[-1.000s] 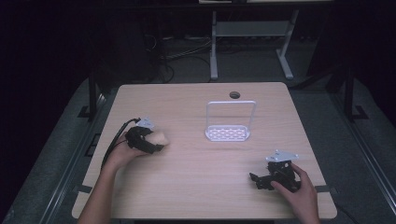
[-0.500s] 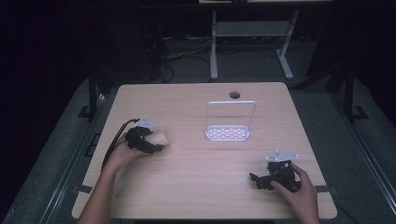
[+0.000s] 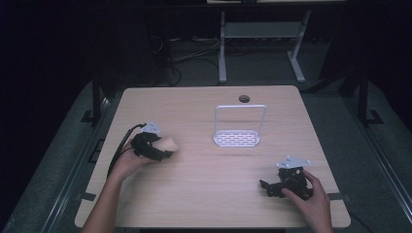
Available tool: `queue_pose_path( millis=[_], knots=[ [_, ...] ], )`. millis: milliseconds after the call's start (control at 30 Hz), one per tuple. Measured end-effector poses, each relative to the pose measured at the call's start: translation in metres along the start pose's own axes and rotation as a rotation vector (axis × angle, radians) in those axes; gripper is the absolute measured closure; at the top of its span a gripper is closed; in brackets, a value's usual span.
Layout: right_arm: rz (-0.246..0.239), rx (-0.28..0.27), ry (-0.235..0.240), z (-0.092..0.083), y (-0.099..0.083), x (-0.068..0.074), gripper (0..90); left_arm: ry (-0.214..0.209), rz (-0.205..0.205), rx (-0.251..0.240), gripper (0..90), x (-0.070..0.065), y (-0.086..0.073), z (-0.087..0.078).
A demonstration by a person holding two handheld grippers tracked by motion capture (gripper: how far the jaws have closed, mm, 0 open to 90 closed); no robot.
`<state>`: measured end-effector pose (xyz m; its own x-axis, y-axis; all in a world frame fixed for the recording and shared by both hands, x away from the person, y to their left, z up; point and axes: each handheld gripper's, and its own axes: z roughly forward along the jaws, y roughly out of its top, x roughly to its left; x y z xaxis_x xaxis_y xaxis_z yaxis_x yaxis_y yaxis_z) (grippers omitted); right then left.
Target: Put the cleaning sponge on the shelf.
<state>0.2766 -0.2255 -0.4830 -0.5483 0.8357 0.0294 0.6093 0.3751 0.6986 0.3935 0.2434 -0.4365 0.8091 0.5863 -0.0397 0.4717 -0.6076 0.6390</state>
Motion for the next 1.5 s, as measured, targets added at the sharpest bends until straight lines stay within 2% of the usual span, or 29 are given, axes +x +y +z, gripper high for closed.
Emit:
queue_pose_path(
  millis=[333,400,600,767,967,1500],
  knots=[
    [0.0,0.0,0.0,0.0,0.0,0.0,0.0,-0.009,-0.005,-0.018,23.3,-0.006,0.003,-0.002],
    [0.0,0.0,0.0,0.0,0.0,0.0,0.0,-0.008,0.007,-0.018,23.3,-0.008,0.005,-0.003],
    [0.0,0.0,0.0,0.0,0.0,0.0,0.0,-0.019,0.004,-0.037,23.4,-0.015,0.009,-0.004],
    [-0.001,0.0,0.0,0.0,0.0,0.0,0.0,-0.031,0.02,-0.046,23.4,-0.02,0.012,-0.004],
    [0.0,0.0,0.0,0.0,0.0,0.0,0.0,-0.049,0.02,-0.064,23.4,-0.027,0.018,-0.002],
    [0.0,0.0,0.0,0.0,0.0,0.0,0.0,-0.064,0.019,-0.065,23.5,-0.043,0.034,0.008]
  ],
)
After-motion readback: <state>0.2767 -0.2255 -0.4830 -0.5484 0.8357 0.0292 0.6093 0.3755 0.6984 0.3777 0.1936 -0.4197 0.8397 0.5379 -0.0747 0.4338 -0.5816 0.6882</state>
